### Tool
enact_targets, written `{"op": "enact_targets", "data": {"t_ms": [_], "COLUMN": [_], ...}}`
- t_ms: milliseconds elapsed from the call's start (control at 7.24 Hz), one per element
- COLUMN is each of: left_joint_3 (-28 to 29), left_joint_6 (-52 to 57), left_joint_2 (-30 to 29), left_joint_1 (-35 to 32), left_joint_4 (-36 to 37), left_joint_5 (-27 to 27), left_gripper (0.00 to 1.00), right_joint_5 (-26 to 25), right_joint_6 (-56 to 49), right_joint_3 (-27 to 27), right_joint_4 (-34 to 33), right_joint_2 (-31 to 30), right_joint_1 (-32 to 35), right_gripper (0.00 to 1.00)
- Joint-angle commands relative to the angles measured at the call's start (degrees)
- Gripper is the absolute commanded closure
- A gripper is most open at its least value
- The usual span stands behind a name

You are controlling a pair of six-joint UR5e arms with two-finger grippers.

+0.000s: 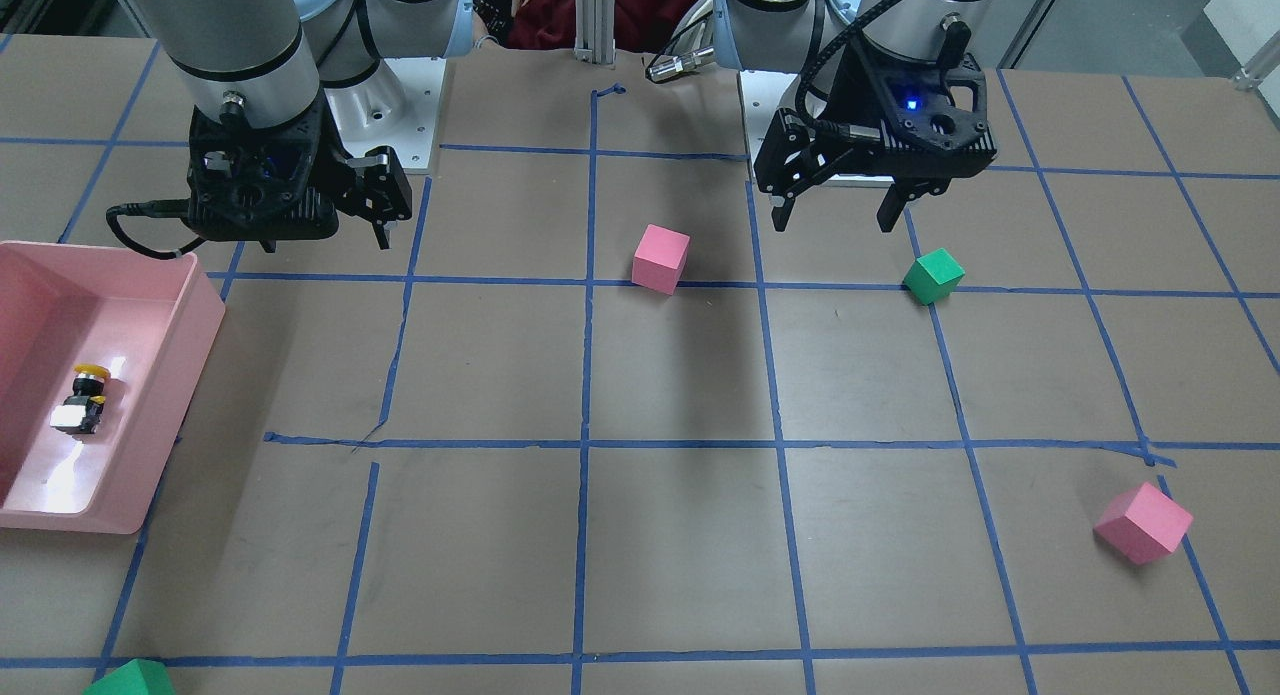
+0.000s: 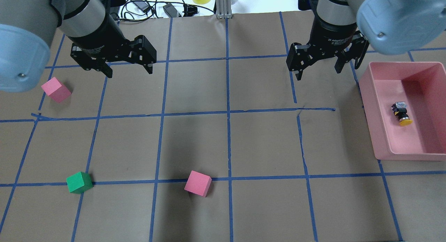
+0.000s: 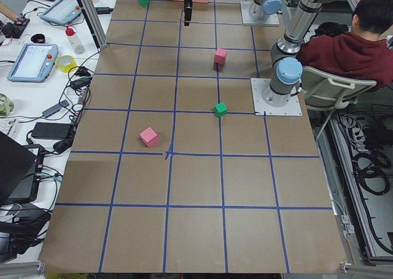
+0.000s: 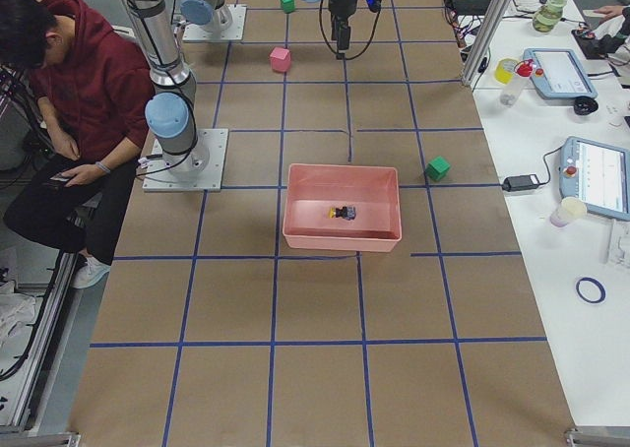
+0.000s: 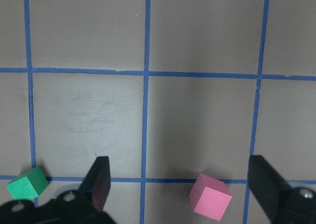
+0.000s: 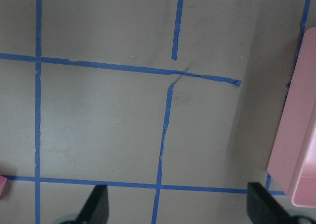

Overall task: Align button upright
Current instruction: 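Move the right gripper toward the pink tray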

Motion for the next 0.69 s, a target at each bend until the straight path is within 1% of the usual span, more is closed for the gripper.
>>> {"op": "enact_targets", "data": {"t_ms": [0, 276, 553], "left_joint_3": [0.0, 0.0, 0.0], "left_joint_6": [0.1, 0.0, 0.0], "left_joint_2": [0.0, 0.0, 0.0], "left_joint_1": [0.0, 0.1, 0.1], "left_joint_4": [-0.1, 0.0, 0.0], "left_joint_5": [0.0, 0.0, 0.0], "left_gripper": [0.00, 0.00, 0.00], "right_joint_5": [0.7, 0.8, 0.6], "right_joint_6": [0.0, -0.1, 0.1], "right_joint_3": [0.1, 0.1, -2.4], "right_joint_4": [0.0, -0.1, -0.2], "right_joint_2": [0.1, 0.2, -0.6], "right_joint_1": [0.1, -0.1, -0.7], "right_gripper": [0.00, 0.00, 0.00]}}
